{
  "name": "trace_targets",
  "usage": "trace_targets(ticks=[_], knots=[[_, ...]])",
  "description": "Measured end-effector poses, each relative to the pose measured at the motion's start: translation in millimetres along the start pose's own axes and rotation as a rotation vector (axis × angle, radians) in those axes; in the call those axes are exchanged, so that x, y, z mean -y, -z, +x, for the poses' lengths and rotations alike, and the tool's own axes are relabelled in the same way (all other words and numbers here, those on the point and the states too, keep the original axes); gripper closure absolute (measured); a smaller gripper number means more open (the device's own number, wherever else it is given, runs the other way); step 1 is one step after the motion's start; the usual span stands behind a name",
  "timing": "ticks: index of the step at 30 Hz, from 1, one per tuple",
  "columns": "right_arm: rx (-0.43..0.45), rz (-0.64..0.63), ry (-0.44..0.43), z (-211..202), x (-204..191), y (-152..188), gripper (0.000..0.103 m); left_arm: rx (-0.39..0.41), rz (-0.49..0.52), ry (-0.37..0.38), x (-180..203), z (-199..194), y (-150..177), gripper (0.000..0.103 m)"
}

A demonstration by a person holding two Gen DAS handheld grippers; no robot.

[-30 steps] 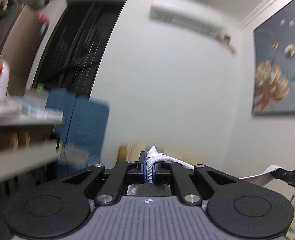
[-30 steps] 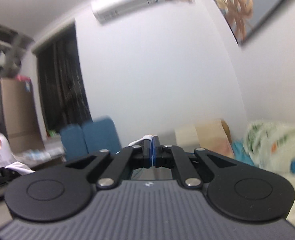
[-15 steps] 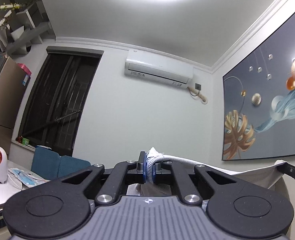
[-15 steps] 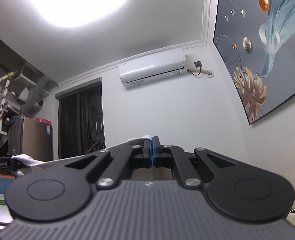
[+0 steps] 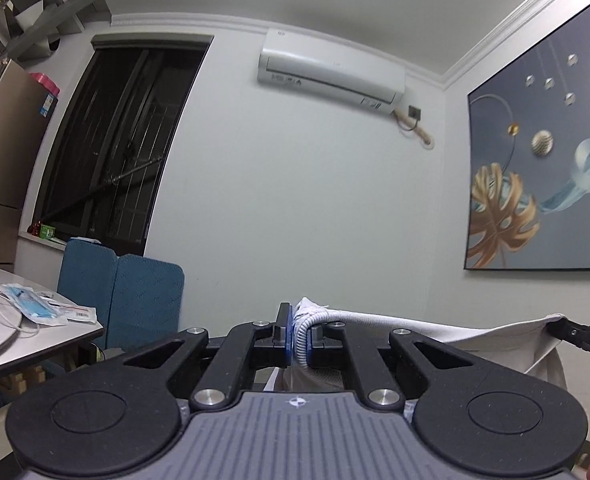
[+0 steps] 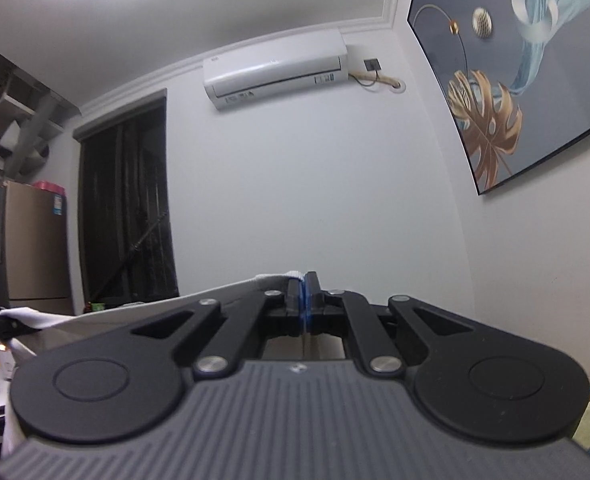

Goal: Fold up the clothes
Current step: 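Lift the T-shirt high with both grippers and shake it out, then lay the T-shirt flat on the bed and open both grippers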

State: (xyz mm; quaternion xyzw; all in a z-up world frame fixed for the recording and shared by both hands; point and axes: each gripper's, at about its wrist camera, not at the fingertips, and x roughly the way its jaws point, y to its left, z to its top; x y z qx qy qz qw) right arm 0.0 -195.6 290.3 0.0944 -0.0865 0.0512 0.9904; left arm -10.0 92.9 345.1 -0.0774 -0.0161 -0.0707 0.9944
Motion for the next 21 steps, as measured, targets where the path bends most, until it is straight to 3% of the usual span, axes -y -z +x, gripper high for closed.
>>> trace_targets(ticks=[5,9,12,16,21], knots=[[-0.070,-0.029,0.055,118.9,18.8,47.7,0.099,-0.077,0.012,-0.039,-24.1,153.7,45.4,0.096],[-0.156,-0.038,0.099,220.4,41.6,114.8,0.099,-0.167,-0.021,-0.061,-54.1,275.8,115.4,0.096],[-0.215,-0.007,0.117,287.2,66.0,187.3,0.099,-0.232,-0.034,-0.076,-80.7,363.3,192.6,0.096],[-0.336,0.007,0.137,367.7,101.4,309.4,0.099,-0.354,-0.037,-0.093,-106.4,435.4,293.8,0.096],[-0.533,0.020,0.142,430.4,141.5,448.2,0.099,-0.508,-0.040,-0.113,-137.7,523.0,419.4,0.096]])
